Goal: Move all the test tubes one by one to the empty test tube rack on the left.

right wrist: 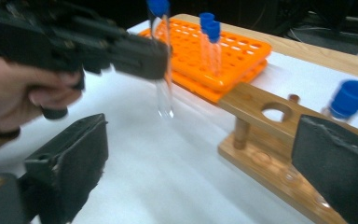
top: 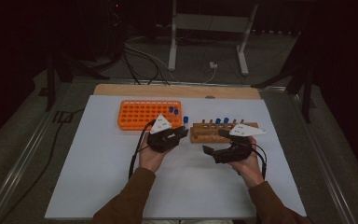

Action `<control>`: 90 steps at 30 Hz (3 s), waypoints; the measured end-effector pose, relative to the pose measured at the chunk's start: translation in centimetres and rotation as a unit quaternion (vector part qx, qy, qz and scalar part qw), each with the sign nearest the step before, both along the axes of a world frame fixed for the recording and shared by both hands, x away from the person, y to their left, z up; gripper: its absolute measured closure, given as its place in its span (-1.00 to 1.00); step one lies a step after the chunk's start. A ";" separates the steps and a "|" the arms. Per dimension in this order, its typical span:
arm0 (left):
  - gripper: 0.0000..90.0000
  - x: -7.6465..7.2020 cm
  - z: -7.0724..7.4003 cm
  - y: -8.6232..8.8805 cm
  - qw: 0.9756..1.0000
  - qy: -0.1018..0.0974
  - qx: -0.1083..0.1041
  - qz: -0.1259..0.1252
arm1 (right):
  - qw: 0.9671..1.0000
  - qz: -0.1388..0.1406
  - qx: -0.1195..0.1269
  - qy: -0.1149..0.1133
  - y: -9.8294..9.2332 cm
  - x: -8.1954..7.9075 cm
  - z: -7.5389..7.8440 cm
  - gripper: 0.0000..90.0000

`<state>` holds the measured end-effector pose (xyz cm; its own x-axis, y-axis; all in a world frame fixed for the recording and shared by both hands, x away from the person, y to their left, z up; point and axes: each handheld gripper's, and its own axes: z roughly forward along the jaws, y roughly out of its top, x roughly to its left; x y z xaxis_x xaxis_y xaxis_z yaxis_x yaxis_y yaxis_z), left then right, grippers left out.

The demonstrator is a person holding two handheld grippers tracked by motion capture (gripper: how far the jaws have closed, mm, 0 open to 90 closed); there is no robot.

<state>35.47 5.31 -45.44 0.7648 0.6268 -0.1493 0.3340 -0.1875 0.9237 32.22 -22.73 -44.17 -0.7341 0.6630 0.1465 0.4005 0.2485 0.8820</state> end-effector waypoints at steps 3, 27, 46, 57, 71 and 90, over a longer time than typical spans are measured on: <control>0.74 0.4 0.5 0.3 1.000 -0.007 0.000 0.002 | 1.000 -0.004 0.000 -0.003 -0.5 -0.1 -0.1 -0.97; 0.74 3.8 0.7 3.6 0.997 -0.036 0.005 0.068 | 0.999 -0.030 0.008 -0.007 -1.8 -0.2 -0.7 -1.00; 0.74 6.5 -1.5 4.4 0.991 -0.028 0.030 0.124 | 1.000 -0.024 0.014 -0.006 -1.7 -0.1 -0.7 -1.00; 0.74 7.4 -2.7 4.2 0.990 -0.008 0.041 0.131 | 1.000 -0.022 0.016 -0.008 -1.7 -0.1 -0.7 -1.00; 0.74 7.8 -4.0 3.7 0.989 0.015 0.075 0.128 | 1.000 -0.021 0.019 -0.005 -1.7 -0.1 -0.8 -1.00; 0.74 7.6 -3.8 3.7 0.987 0.035 0.097 0.126 | 1.000 -0.018 0.013 -0.003 -1.5 -0.1 -1.0 -1.00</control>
